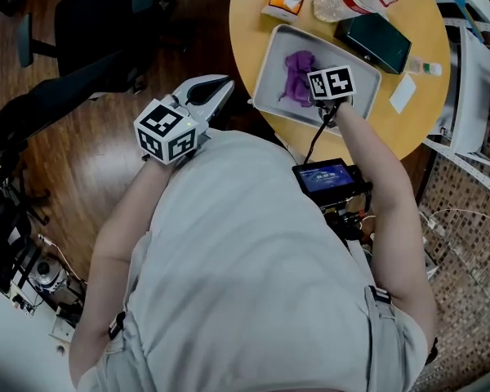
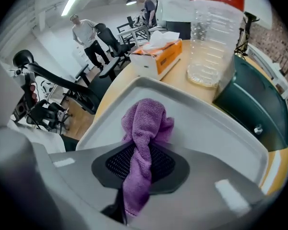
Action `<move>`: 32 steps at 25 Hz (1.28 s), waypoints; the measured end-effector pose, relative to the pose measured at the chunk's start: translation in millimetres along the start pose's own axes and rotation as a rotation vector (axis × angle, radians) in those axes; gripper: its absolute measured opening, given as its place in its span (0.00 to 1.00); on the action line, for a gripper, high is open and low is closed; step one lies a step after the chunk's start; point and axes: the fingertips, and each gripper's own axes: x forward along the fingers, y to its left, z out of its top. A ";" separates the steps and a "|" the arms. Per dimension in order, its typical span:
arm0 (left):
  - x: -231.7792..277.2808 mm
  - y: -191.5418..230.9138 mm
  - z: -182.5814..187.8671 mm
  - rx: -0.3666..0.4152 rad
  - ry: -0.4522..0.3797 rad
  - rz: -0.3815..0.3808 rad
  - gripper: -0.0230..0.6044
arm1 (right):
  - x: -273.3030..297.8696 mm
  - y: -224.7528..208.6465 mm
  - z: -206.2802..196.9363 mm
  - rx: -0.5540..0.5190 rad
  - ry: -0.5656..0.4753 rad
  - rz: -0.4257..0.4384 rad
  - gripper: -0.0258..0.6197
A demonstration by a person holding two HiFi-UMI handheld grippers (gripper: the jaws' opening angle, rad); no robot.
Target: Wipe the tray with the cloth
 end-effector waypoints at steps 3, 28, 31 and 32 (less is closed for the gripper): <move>-10.9 10.5 -0.7 -0.012 -0.012 0.020 0.04 | 5.6 11.7 10.8 0.036 0.009 0.021 0.15; 39.1 -41.0 12.2 0.043 0.030 -0.059 0.04 | -25.4 23.9 -57.9 0.058 0.048 0.173 0.15; 36.5 -34.9 9.0 0.029 0.036 -0.060 0.04 | -25.4 17.1 -68.9 0.075 0.057 0.157 0.15; 36.2 -33.1 8.1 0.025 0.037 -0.060 0.04 | -25.3 14.6 -72.3 0.081 0.058 0.154 0.15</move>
